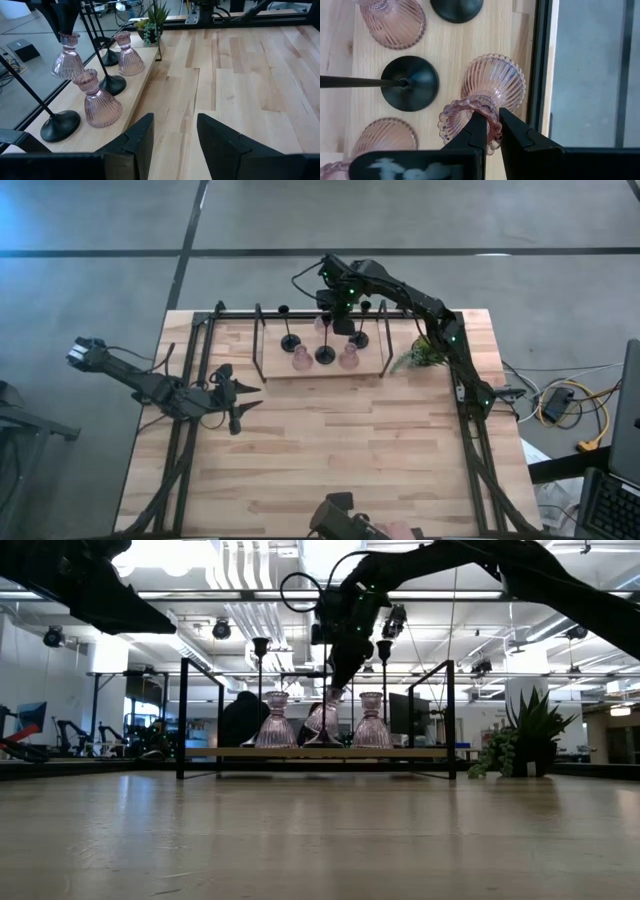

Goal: Pick & Place candle stick holders
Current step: Put the pink candle holder on the shelf

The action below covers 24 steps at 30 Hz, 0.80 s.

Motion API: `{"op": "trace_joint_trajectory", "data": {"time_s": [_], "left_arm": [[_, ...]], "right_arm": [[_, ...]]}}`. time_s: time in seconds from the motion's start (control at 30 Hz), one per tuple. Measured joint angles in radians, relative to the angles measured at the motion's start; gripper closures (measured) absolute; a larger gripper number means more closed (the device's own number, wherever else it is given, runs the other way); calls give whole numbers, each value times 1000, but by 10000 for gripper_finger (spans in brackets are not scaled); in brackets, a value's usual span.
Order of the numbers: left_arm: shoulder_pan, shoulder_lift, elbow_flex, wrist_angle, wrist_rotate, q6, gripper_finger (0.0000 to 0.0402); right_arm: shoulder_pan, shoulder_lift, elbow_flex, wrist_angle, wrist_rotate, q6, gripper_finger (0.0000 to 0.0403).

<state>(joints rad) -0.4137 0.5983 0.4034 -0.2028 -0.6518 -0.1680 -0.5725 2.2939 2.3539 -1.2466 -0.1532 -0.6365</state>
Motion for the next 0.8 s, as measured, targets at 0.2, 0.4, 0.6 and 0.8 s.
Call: {"op": "trace_joint_trajectory", "data": {"time_s": [0.2, 0.4, 0.6, 0.8], "left_arm": [[0, 0, 0, 0, 0, 0, 248], [0, 0, 0, 0, 0, 0, 248], [0, 0, 0, 0, 0, 0, 248], [0, 0, 0, 0, 0, 0, 248]], "right_arm": [[10, 3, 0, 27, 1, -26, 383], [12, 15, 1, 29, 1, -40, 383], [12, 17, 1, 29, 1, -40, 383], [12, 17, -1, 23, 1, -39, 383]]}}
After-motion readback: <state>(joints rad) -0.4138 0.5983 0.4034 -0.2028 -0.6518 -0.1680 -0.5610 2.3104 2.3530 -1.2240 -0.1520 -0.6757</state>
